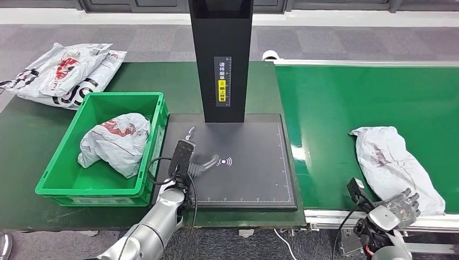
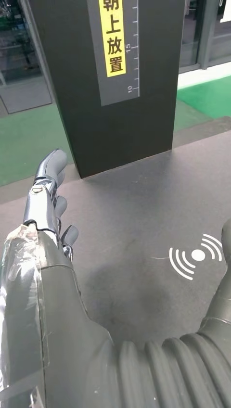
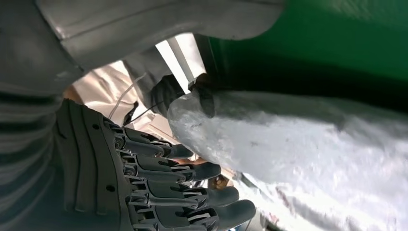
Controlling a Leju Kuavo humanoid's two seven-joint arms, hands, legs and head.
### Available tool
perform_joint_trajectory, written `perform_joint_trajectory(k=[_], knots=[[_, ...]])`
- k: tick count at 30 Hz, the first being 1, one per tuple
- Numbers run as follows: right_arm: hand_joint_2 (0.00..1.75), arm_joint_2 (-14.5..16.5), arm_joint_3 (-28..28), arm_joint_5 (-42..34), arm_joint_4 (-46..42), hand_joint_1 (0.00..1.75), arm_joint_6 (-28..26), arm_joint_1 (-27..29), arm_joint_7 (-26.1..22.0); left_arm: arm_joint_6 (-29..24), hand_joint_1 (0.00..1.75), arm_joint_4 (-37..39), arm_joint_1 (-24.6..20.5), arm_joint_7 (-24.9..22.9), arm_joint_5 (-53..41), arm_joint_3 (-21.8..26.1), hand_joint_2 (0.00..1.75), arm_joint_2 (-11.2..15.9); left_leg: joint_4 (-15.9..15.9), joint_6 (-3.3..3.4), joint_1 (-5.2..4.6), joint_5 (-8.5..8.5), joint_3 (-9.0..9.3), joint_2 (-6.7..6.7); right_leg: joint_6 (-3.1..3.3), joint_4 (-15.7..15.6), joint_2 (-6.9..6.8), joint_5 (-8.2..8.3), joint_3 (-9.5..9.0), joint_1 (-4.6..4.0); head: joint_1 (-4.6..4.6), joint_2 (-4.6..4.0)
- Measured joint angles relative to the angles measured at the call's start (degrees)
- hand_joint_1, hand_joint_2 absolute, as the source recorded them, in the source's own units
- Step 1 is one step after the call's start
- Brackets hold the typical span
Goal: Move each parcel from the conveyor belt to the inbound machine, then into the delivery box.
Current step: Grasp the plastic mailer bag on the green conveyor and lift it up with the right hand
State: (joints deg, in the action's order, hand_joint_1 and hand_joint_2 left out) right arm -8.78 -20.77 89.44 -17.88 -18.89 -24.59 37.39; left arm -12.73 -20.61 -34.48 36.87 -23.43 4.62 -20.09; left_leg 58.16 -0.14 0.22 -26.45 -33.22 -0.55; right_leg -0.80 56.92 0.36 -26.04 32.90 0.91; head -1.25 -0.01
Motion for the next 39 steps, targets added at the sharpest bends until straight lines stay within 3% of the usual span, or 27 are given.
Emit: perform_joint_trajectory(k=[2, 7, 19, 21, 25, 30, 32, 35, 37, 39], knots=[[1.75, -0.1, 0.03, -0.38, 0.22, 1.75, 2.84, -0.25, -0.12, 0.3, 0.0, 0.0, -0.01, -0.23, -0.14, -0.02, 1.75, 0.0, 0.01, 0.1, 0.03, 0.0, 0.15, -0.01, -0.11, -0.12, -0.02, 0.0, -0.21, -0.03, 0.0, 0.0], [1.75, -0.13, 0.02, -1.25, 0.55, 1.75, 6.81, -0.31, -1.7, 0.98, 0.0, 0.0, -0.06, -0.36, -0.39, -0.08, 1.75, 0.01, 0.03, 0.33, 0.1, 0.05, 0.32, -0.16, -0.35, -0.39, -0.12, 0.07, -0.65, -0.06, 0.0, 0.01], [1.75, -0.14, -2.01, -0.49, 0.92, 1.75, 4.75, -0.2, -4.28, 0.55, 0.0, -0.02, -0.11, -0.16, 0.19, -0.09, 1.75, 0.19, 0.1, 0.43, 0.08, 0.11, 0.06, -0.27, -0.57, -0.44, -0.14, 0.26, -0.55, -0.07, 0.0, 0.01], [1.75, -0.12, -2.45, -0.11, 0.92, 1.75, 2.59, -0.34, -5.53, 0.15, 0.0, -0.02, -0.13, -0.08, 0.25, -0.08, 1.75, 0.24, 0.08, 0.42, 0.1, 0.11, 0.01, -0.28, -0.55, -0.43, -0.14, 0.25, -0.52, -0.09, 0.01, 0.01], [1.75, 0.38, -3.0, 0.23, 0.92, 1.75, -6.79, -0.42, -11.03, -1.22, 0.0, -0.03, -0.13, 0.37, 0.37, -0.08, 1.75, 0.41, 0.04, 0.4, 0.09, 0.12, -0.19, -0.22, -0.52, -0.33, -0.12, 0.26, -0.27, -0.06, 0.02, 0.01], [1.75, 1.0, -3.15, 0.16, 0.92, 1.75, -9.13, -0.65, -12.65, -1.55, 0.0, -0.04, -0.12, 0.68, 0.42, -0.08, 1.75, 0.58, 0.04, 0.39, 0.08, 0.14, -0.29, -0.26, -0.51, -0.3, -0.13, 0.27, -0.18, -0.05, 0.01, 0.01], [1.75, 1.51, -3.71, -1.81, 0.28, 1.75, -13.42, -0.59, -17.84, -2.69, 0.0, -0.04, -0.1, 0.72, 0.32, -0.08, 1.75, 0.67, 0.04, 0.38, 0.08, 0.15, -0.36, -0.27, -0.51, -0.28, -0.13, 0.27, -0.14, -0.04, 0.02, 0.0], [1.75, 4.29, -6.04, -7.64, -5.89, 1.75, -20.13, -0.35, -34.76, -5.2, 0.0, -0.08, -0.05, 0.92, 0.02, -0.07, 1.75, 0.78, 0.04, 0.36, 0.07, 0.16, -0.48, -0.16, -0.46, -0.22, -0.07, 0.32, 0.06, -0.04, 0.02, 0.0], [1.75, 7.4, -8.08, -11.93, -12.24, 1.75, -21.19, -0.43, -46.38, -6.6, 0.0, -0.18, -0.04, 1.31, -0.35, -0.07, 1.75, 0.81, 0.04, 0.32, 0.08, 0.19, -0.51, -0.12, -0.43, -0.19, -0.05, 0.33, 0.15, -0.05, 0.01, 0.0], [1.75, 11.0, -9.29, -15.21, -18.0, 1.75, -21.37, -0.46, -55.08, -7.95, 0.0, -0.42, -0.04, 1.96, -0.66, -0.07, 1.75, 0.82, 0.03, 0.25, 0.09, 0.23, -0.51, -0.18, -0.39, -0.15, -0.08, 0.31, 0.18, -0.06, 0.0, 0.0]])
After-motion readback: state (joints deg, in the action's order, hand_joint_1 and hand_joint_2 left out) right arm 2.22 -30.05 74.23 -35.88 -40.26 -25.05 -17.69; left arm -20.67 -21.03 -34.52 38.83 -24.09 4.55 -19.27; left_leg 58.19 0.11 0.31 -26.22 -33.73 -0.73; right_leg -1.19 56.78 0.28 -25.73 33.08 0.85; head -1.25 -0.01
